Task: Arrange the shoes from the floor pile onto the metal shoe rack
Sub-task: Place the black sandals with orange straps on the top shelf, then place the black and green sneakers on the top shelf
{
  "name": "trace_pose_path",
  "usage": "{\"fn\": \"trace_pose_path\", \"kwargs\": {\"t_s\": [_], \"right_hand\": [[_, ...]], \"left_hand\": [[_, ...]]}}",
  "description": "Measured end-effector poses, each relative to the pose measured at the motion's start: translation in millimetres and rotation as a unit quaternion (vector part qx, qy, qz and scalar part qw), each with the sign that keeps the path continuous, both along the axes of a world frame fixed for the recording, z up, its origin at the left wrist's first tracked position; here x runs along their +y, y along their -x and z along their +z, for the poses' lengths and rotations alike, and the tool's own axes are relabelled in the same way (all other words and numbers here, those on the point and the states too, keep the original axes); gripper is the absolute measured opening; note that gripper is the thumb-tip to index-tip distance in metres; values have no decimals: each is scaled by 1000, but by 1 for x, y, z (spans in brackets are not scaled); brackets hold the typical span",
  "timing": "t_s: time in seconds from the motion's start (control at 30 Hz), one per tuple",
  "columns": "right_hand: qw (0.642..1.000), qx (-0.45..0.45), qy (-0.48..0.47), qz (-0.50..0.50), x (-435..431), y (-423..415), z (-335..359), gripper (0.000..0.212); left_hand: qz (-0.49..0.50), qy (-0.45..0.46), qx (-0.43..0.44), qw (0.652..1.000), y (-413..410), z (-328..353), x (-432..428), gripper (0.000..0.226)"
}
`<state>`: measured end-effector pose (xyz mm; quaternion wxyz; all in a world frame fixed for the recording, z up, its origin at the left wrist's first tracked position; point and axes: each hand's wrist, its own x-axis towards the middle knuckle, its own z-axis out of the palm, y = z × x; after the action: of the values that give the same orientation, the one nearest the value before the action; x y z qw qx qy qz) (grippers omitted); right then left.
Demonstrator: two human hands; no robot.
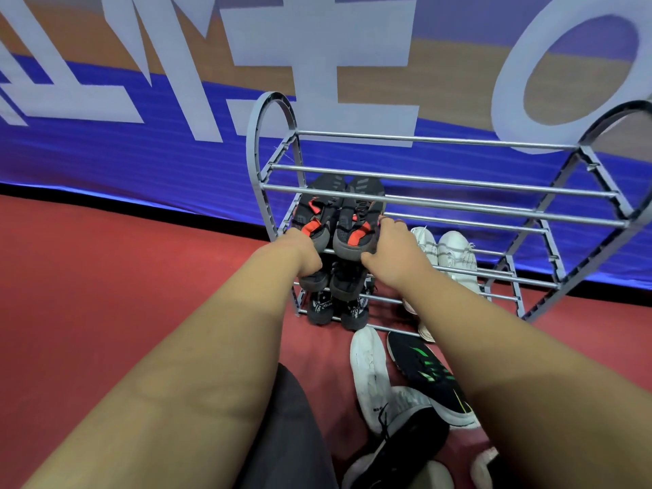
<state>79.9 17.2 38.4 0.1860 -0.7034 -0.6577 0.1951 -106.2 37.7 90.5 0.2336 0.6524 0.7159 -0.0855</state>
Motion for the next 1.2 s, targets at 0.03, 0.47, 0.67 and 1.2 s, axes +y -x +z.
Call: {"fn": "trace_pose_path", "kwargs": {"t_s": [0.03, 0.47, 0.67, 1.2], "right_hand": [[1000, -2, -8, -4, -8, -4, 1, 53], [999, -37, -21, -1, -85, -53, -46, 21], [995, -6, 100, -24, -135, -67, -134, 18], [941, -4, 316, -118, -195, -133, -254, 74]], "left_hand": [[-23, 17, 18, 999, -1, 2, -5, 59], [-228, 190, 55, 953, -79, -79, -75, 39], [-253, 231, 20, 939, -110, -203, -155, 48], [-89, 400, -123, 904, -46, -319, -205, 39]]}}
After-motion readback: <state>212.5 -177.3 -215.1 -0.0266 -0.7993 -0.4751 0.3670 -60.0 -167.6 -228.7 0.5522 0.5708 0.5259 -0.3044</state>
